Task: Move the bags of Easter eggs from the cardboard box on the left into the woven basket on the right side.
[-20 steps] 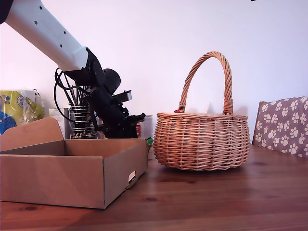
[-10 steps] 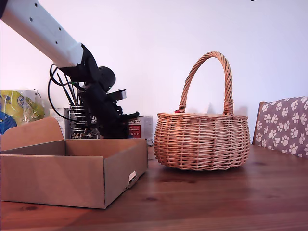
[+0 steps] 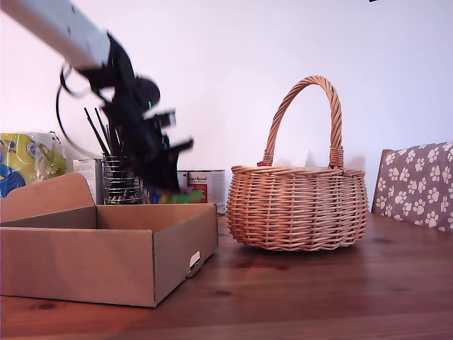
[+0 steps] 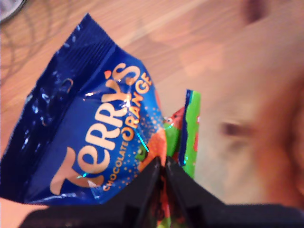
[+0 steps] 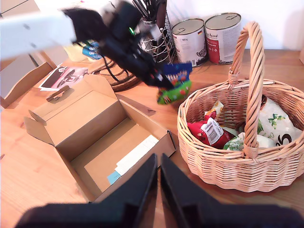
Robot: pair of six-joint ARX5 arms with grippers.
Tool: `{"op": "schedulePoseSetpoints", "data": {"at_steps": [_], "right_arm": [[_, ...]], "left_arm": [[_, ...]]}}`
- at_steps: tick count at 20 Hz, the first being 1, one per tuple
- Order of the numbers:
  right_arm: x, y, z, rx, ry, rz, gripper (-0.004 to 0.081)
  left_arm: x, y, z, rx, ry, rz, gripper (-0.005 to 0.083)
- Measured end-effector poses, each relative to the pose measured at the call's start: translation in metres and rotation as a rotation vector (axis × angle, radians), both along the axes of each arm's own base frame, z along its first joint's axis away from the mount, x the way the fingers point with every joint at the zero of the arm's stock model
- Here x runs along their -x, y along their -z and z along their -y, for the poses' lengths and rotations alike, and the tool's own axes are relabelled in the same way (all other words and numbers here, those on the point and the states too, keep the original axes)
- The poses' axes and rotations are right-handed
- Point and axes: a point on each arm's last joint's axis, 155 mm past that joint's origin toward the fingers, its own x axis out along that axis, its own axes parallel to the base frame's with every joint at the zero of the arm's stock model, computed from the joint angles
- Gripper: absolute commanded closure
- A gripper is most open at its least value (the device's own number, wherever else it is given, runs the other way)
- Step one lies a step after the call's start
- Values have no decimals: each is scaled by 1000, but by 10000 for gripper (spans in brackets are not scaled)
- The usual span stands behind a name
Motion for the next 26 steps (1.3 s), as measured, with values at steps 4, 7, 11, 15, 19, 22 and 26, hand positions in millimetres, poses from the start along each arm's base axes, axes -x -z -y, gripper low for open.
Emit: {"op": "schedulePoseSetpoints", "data": {"at_steps": [4,7,11,15,19,22,26], "right_arm": [[0,0,0,8,-3,6,780],[0,1,1,20,-5,11,780],[0,2,1,42,-12,24,780],[0,4,2,46,-12,19,780],[2,7,2,52,-13,3,780],[2,7,2,52,-13,3,780],[2,8,2,52,-13,2,780]], "left_arm": [[22,-46,8,68,48,1,793],[45,-74,25,169,125,-23,793],[80,-110,71,305,272,-27,793],[124,-116,137,321,422,-28,793],[154,-125,192,323,546,60,794],[144,-126,201,269,526,155,794],[116,-122,188,198,470,238,794]]}}
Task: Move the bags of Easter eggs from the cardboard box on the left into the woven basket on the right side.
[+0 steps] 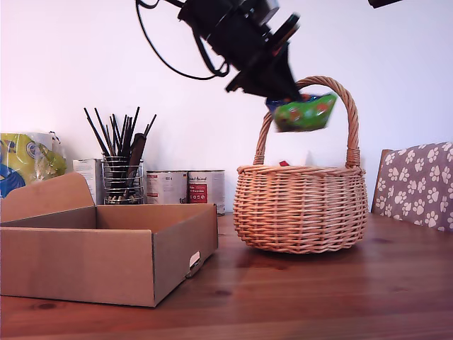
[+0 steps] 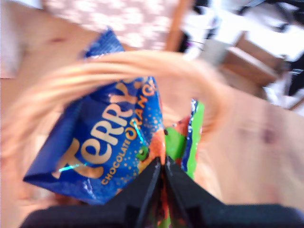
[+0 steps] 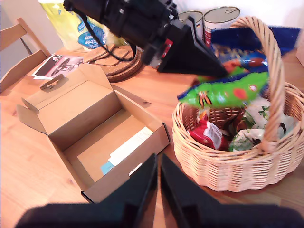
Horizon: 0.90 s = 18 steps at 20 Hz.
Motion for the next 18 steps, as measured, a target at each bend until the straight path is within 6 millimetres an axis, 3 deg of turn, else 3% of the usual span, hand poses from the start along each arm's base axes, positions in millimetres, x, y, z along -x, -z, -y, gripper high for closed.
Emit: {"op": "schedulePoseSetpoints", "data": {"at_steps": [7,8,10,11,13,14,15,16,17,18], "right_arm": [[0,0,0,-1,0,2,780],[0,0,0,-1,0,2,780],[0,0,0,-1,0,2,780],[0,0,0,-1,0,2,780],[0,0,0,-1,0,2,780],[0,0,0,-1,0,2,780],[0,0,0,-1,0,2,780],[0,0,0,0,0,2,780],[0,0,0,7,-4,8,780],[-1,0,2,22,1,19,780]], "left_arm": [[-13,28,0,-9,-2,-32,784],[-14,28,2,-5,-2,-23,708],[-18,26,4,4,-6,-2,282],[-20,24,4,5,-11,11,168],[-20,24,6,0,-8,22,243],[-20,28,2,-19,-18,15,340],[-19,34,-2,-46,-32,1,491],[-19,41,-9,-83,-52,-16,705],[-16,48,-14,-115,-59,-35,784],[-11,52,-17,-137,-46,-45,782]]}}
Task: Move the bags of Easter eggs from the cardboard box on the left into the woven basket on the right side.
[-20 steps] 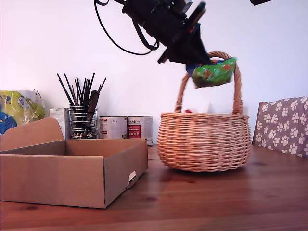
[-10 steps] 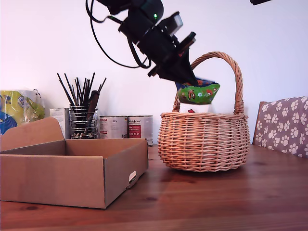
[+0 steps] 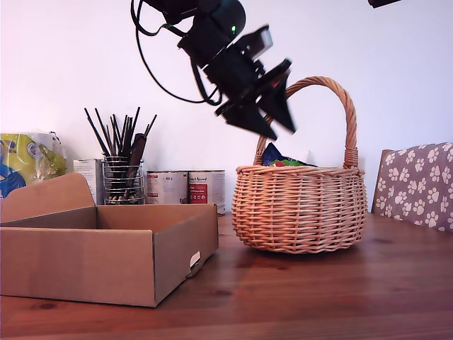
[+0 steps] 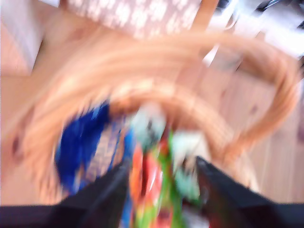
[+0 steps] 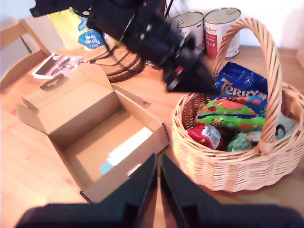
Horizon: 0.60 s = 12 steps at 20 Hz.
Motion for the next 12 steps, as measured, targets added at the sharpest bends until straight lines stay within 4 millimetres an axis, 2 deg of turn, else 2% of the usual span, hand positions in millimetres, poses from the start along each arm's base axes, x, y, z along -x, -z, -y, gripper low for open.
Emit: {"op": "schedulePoseSetpoints", "data": {"at_steps": [5,9,12], "right_arm": [[-11,3,15,74,73,37,780],[-23,3,35,94,138,48,780],[-30,3,50,99,190,50,780]], "left_arm": [[-4,0,-20,-20,-28,-27,796],[-15,-29,-45,-5,-79,12,796],[-15,-44,-74,-63,-151,28,796]]}}
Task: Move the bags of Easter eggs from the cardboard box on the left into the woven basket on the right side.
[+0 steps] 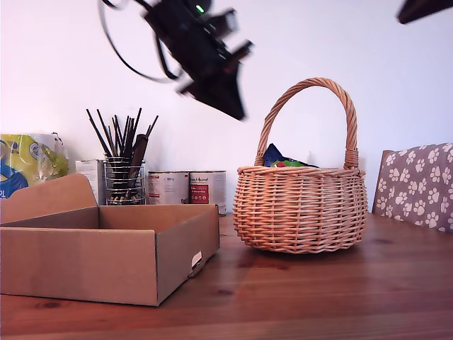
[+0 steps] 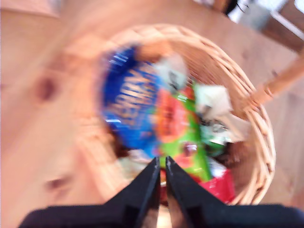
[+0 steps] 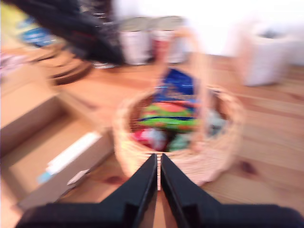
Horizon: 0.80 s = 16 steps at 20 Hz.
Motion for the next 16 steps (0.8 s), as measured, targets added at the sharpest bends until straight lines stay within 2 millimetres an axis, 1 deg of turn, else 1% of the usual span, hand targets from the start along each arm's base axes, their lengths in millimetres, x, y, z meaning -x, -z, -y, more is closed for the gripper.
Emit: {"op": "schedulePoseSetpoints", "data": {"at_steps": [2,3,5,6,7,8,9,10,12,13,14,15,16], "right_arm": [[-1,-1,3,-3,8,2,780],[-2,-1,4,0,9,3,780],[-1,0,4,10,4,6,780],[-1,0,4,13,3,7,780],[-1,0,4,13,2,7,780],[-1,0,4,13,2,7,780],[-1,0,4,14,1,9,780],[-1,0,3,13,-4,8,780],[-1,-3,0,3,-22,18,780],[-1,-5,-1,0,-25,24,780],[-1,-5,-1,0,-26,24,780],[-1,-5,-1,0,-26,24,780],[-1,-5,-1,0,-26,24,780]], "left_arm": [[8,-2,-6,-18,-4,-20,796],[12,-1,-6,-27,-2,-30,796],[19,3,-13,-65,-15,-45,796],[22,0,-19,-84,-28,-45,796],[26,-9,-27,-93,-43,-34,796],[32,-26,-35,-89,-54,-12,796],[37,-49,-47,-76,-73,22,796],[43,-79,-63,-51,-98,70,796],[59,-137,-101,1,-162,171,796],[67,-161,-117,25,-189,222,796],[75,-180,-134,47,-220,272,796],[84,-187,-146,56,-239,298,796],[93,-182,-152,57,-246,301,796]]}}
